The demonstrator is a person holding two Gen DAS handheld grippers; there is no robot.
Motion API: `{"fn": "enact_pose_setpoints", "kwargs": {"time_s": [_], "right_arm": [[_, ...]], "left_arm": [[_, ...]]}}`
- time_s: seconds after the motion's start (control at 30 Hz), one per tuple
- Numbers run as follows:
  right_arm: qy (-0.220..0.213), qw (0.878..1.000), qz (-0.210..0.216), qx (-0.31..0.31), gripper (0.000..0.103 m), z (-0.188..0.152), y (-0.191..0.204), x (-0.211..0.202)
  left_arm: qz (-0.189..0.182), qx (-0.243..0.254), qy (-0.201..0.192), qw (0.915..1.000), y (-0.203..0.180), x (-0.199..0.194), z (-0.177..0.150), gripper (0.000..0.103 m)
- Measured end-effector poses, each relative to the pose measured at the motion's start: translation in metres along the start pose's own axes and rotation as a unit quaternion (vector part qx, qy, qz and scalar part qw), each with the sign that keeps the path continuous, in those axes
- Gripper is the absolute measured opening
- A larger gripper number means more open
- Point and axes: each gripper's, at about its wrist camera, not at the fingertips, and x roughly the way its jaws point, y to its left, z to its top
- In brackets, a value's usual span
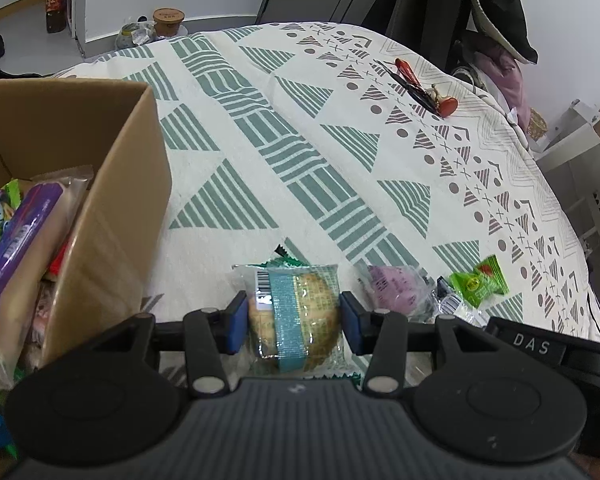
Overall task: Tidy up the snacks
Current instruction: 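Grasp the round biscuit packet with the left tool while the right tool grasps the clear pastry packet, then carry both held packets over the cardboard box and open both tools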
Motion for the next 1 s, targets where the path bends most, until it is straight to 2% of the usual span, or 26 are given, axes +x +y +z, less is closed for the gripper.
{"fn": "enact_pose_setpoints", "kwargs": {"time_s": [0.27,0.4,0.53,0.7,0.77,0.83,0.87,0.9,0.93,1.0], "right_arm": [[-0.009,1.0,-0.027,-0.01,0.045,-0.002,-0.008,-0.016],[-0.024,0.999,-0.016,-0.02,0.059,0.001,-0.002,-0.018],[-0.009,0.998,-0.037,-0.049,0.06,-0.001,0.011,-0.003],[-0.012,0.996,-0.053,-0.072,0.061,-0.002,0.02,0.003],[-0.012,0.995,-0.055,-0.077,0.061,-0.004,0.02,0.004],[-0.013,0.995,-0.056,-0.083,0.056,-0.004,0.02,0.005],[-0.014,0.996,-0.052,-0.078,0.05,-0.004,0.018,0.004],[-0.015,0.996,-0.052,-0.074,0.048,-0.003,0.016,0.002],[-0.015,0.996,-0.048,-0.071,0.047,-0.002,0.014,0.001],[-0.014,0.997,-0.043,-0.069,0.047,-0.003,0.013,-0.001]], "left_arm": [[0.002,0.0,-0.004,1.0,-0.003,-0.001,-0.009,0.047],[0.008,0.005,0.002,1.0,-0.005,0.006,-0.012,0.047],[0.023,0.02,0.008,0.9995,-0.008,0.013,-0.013,0.047],[0.041,0.042,0.015,0.9982,-0.014,0.021,-0.013,0.05],[0.047,0.051,0.018,0.9974,-0.018,0.023,-0.013,0.055],[0.054,0.066,0.019,0.9962,-0.023,0.025,-0.015,0.056],[0.056,0.071,0.019,0.9957,-0.025,0.024,-0.016,0.056],[0.058,0.07,0.019,0.9957,-0.025,0.024,-0.016,0.055],[0.063,0.067,0.019,0.9956,-0.024,0.023,-0.016,0.049],[0.061,0.059,0.018,0.9963,-0.022,0.02,-0.015,0.048]]}}
